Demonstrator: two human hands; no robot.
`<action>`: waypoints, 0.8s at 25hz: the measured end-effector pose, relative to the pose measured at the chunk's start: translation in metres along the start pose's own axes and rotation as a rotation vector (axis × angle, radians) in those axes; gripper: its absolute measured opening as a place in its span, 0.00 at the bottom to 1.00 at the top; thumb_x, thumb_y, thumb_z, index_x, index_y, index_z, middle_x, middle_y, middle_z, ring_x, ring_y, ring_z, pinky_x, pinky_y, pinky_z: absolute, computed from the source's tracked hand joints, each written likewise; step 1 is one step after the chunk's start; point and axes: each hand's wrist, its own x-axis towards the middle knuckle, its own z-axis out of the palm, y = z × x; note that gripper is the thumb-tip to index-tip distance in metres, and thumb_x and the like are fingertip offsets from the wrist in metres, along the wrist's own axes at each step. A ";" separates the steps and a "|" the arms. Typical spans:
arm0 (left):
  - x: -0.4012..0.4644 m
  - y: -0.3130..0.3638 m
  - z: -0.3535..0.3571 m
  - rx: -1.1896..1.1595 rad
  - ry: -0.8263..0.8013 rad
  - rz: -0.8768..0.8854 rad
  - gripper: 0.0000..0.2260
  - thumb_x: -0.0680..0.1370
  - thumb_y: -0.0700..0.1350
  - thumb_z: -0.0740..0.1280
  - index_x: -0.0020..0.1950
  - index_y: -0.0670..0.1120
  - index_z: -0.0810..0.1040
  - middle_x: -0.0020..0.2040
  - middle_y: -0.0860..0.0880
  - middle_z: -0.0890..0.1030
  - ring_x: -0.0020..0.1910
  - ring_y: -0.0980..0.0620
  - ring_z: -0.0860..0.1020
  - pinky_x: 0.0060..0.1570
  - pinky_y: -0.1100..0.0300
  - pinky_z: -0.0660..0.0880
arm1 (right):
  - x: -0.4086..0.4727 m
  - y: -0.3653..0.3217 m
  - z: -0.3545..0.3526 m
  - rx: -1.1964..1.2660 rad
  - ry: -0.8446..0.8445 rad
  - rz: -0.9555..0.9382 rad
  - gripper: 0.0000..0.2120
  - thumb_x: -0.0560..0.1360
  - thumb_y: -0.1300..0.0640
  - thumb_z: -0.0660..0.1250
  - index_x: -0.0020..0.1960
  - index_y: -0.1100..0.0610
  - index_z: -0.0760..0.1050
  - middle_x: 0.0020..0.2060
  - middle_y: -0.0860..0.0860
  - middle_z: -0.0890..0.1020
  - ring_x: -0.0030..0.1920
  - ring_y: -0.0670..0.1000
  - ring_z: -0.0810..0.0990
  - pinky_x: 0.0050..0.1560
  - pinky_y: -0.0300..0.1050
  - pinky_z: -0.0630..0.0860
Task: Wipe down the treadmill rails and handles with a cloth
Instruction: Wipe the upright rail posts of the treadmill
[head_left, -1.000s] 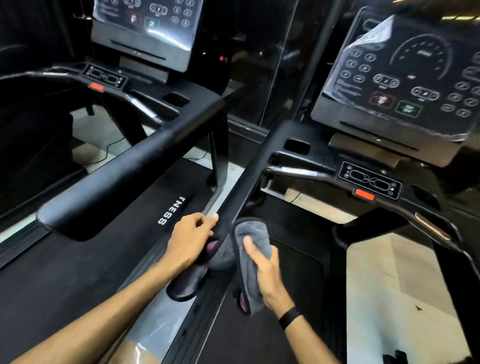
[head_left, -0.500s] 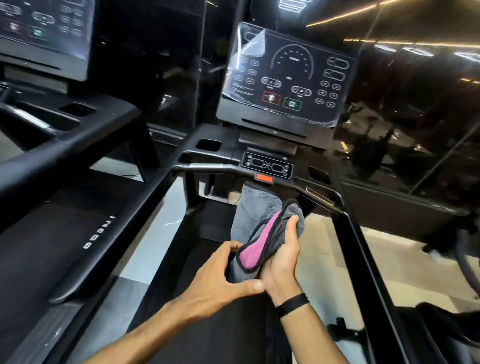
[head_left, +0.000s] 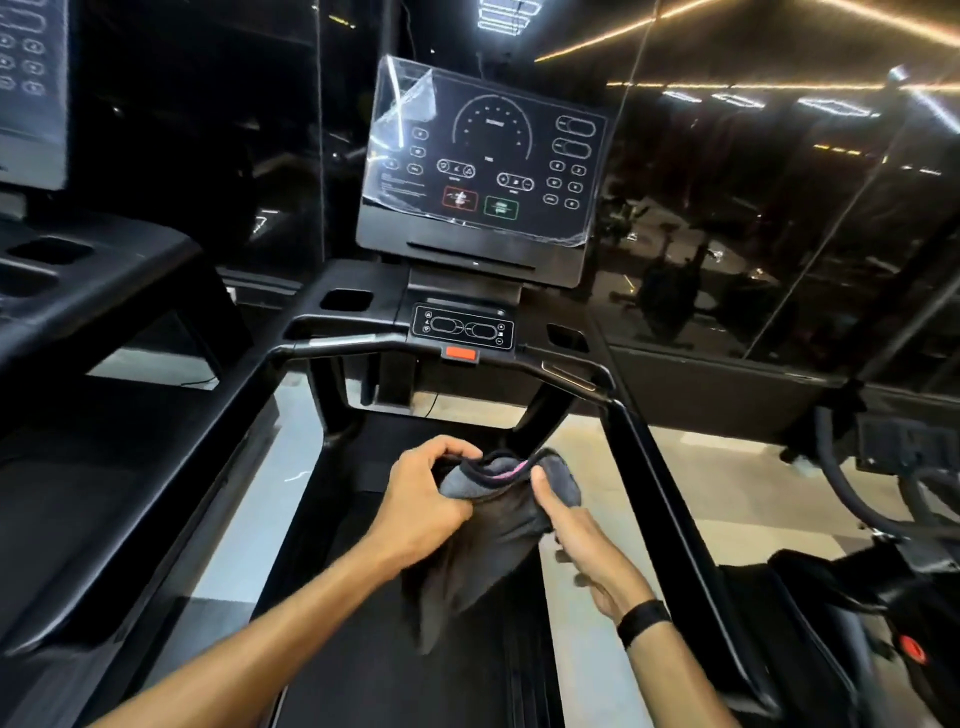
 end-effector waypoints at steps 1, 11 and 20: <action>0.007 0.005 -0.004 0.056 -0.048 0.007 0.21 0.61 0.32 0.70 0.51 0.49 0.81 0.47 0.55 0.83 0.48 0.60 0.81 0.50 0.63 0.78 | -0.003 -0.001 -0.005 -0.134 0.032 -0.031 0.39 0.71 0.27 0.65 0.74 0.49 0.66 0.69 0.45 0.74 0.65 0.48 0.75 0.58 0.40 0.72; 0.042 0.032 -0.091 -0.036 -0.464 -0.029 0.31 0.61 0.25 0.71 0.60 0.45 0.80 0.56 0.46 0.83 0.54 0.49 0.81 0.53 0.57 0.80 | 0.002 -0.035 0.060 -0.277 0.254 -1.016 0.12 0.68 0.61 0.80 0.49 0.56 0.81 0.52 0.47 0.82 0.56 0.48 0.81 0.54 0.47 0.79; 0.037 0.009 -0.107 -0.368 -0.435 -0.176 0.29 0.66 0.21 0.72 0.63 0.43 0.76 0.53 0.37 0.83 0.39 0.47 0.82 0.46 0.53 0.81 | -0.014 -0.040 0.078 -0.319 0.021 -0.947 0.10 0.68 0.60 0.78 0.41 0.61 0.77 0.60 0.51 0.79 0.63 0.48 0.78 0.61 0.36 0.71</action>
